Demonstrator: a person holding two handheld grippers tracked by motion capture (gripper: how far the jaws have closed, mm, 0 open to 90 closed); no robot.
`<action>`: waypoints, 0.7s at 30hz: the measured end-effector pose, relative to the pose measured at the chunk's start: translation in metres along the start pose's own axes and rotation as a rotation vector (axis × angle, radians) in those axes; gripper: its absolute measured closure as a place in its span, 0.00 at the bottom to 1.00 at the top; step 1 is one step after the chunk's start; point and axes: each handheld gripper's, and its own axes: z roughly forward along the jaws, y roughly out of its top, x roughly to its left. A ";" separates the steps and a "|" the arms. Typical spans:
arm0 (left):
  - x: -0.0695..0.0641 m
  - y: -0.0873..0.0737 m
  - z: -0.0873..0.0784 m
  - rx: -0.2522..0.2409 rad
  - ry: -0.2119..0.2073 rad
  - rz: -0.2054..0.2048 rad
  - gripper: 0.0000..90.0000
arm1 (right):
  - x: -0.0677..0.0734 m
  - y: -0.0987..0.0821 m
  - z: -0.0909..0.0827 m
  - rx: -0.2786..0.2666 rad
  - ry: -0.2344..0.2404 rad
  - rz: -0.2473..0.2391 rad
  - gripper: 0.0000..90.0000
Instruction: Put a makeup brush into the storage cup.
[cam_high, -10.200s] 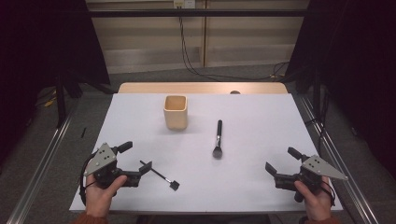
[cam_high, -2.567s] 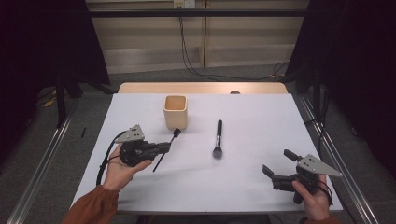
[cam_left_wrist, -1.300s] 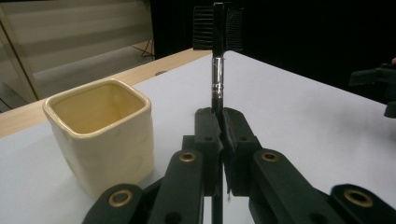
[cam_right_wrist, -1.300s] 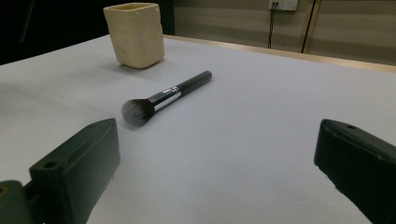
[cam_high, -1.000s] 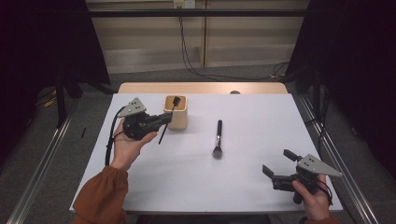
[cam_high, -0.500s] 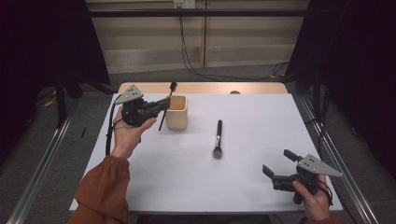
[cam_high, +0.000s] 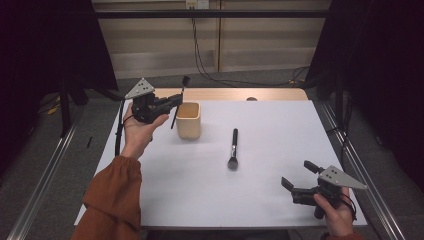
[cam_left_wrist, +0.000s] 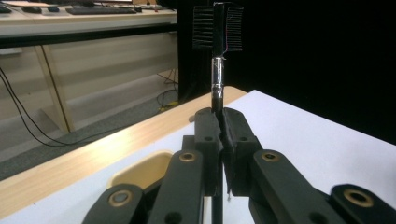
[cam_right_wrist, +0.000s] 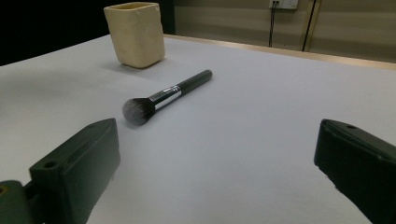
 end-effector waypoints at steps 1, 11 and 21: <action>0.001 0.001 0.001 -0.004 0.003 0.005 0.95 | 0.000 0.000 0.000 0.000 -0.001 0.001 0.00; 0.007 0.012 0.013 -0.029 0.021 0.003 0.95 | 0.000 0.000 0.000 -0.003 0.000 0.001 0.00; 0.011 0.013 0.029 -0.051 0.032 0.011 0.95 | 0.000 0.000 -0.001 -0.008 0.000 0.003 0.00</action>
